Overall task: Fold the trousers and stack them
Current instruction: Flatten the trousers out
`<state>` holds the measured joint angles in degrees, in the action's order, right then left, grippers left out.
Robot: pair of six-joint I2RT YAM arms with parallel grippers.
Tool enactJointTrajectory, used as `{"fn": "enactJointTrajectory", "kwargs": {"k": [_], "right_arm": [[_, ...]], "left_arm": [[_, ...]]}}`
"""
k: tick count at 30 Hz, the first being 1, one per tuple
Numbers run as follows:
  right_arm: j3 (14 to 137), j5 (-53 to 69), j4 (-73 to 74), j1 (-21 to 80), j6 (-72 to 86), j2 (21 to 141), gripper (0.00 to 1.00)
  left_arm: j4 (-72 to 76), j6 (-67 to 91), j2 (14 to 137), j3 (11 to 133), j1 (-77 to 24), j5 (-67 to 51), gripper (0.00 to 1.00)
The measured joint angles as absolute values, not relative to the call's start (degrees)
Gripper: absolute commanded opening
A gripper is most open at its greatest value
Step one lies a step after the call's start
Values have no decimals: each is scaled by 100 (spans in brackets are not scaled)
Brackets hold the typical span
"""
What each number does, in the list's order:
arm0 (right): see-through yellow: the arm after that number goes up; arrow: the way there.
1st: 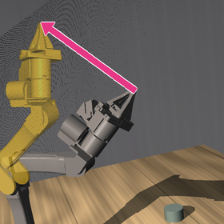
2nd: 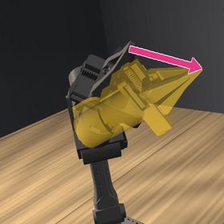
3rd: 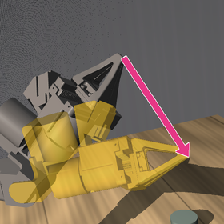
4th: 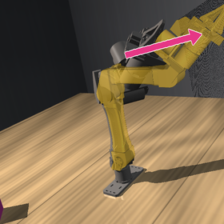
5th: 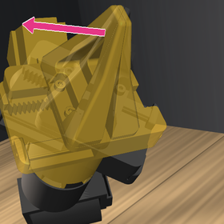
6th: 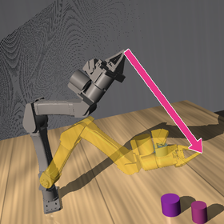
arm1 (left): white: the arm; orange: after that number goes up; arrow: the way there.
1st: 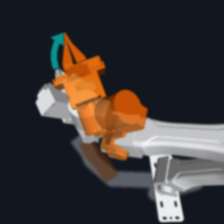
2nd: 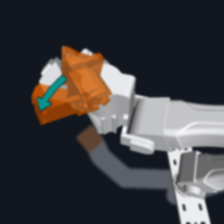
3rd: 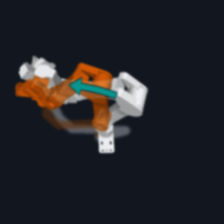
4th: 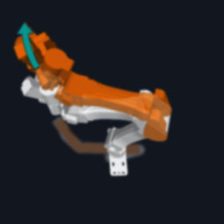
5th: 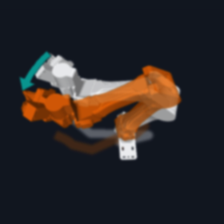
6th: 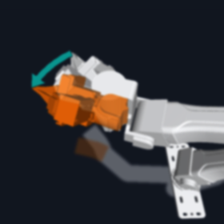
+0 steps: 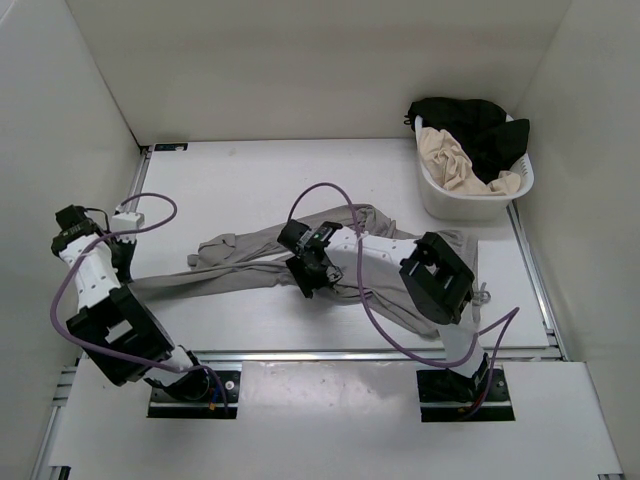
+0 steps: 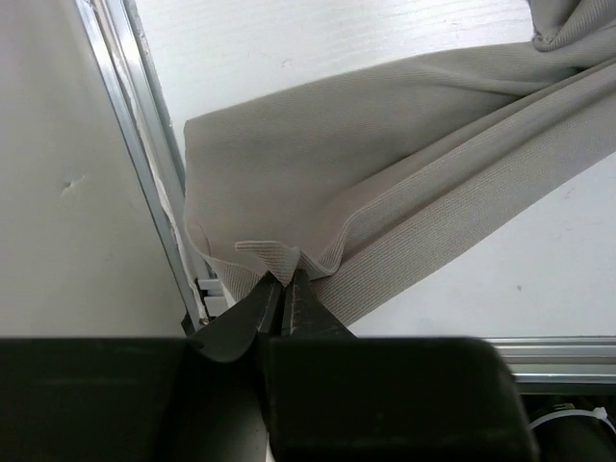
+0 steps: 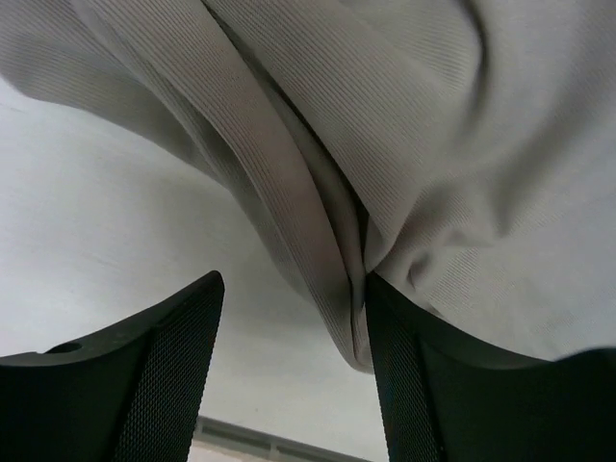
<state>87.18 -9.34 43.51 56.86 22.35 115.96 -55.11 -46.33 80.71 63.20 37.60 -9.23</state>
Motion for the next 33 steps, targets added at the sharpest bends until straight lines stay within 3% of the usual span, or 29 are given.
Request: {"fn": "enactJointTrajectory", "kwargs": {"k": [2,5,6,8,12,17,25,26,28,29,33], "right_arm": [[8722,-993,4353,5736,2206,11719,64],[8731,-1070,4353,5743,2187,11756,36],[8733,-1081,4346,5743,2169,11758,15],[8715,-1107,4340,5745,2250,11760,0],[8344,-1439,4261,5806,2534,11594,0],[7039,-2018,4324,6248,3089,10429,0],[6047,-2399,4303,6853,3892,9937,2],[5981,-2414,4292,6877,3933,9937,12],[5979,-2445,4274,6945,4007,9937,25],[5979,-2480,4283,6984,4007,9937,40],[6010,-2536,4316,7212,4018,9859,60]], "left_arm": [[-5483,-4637,8007,6276,3767,-893,14],[-5485,-4650,7937,6208,3771,-854,14],[-5481,-4650,7929,6202,3771,-849,14],[-5485,-4652,7913,6195,3771,-836,14],[-5487,-4720,7900,6215,3820,-838,14],[-5428,-5310,7756,6243,3929,-729,14],[-5417,-6184,7502,5096,4475,-132,16],[-5430,-6263,7491,4967,4497,-67,19],[-5461,-6414,7472,4716,4499,56,22],[-5472,-6475,7450,4606,4501,102,24],[-5531,-6772,7303,4473,4641,231,43]]}}
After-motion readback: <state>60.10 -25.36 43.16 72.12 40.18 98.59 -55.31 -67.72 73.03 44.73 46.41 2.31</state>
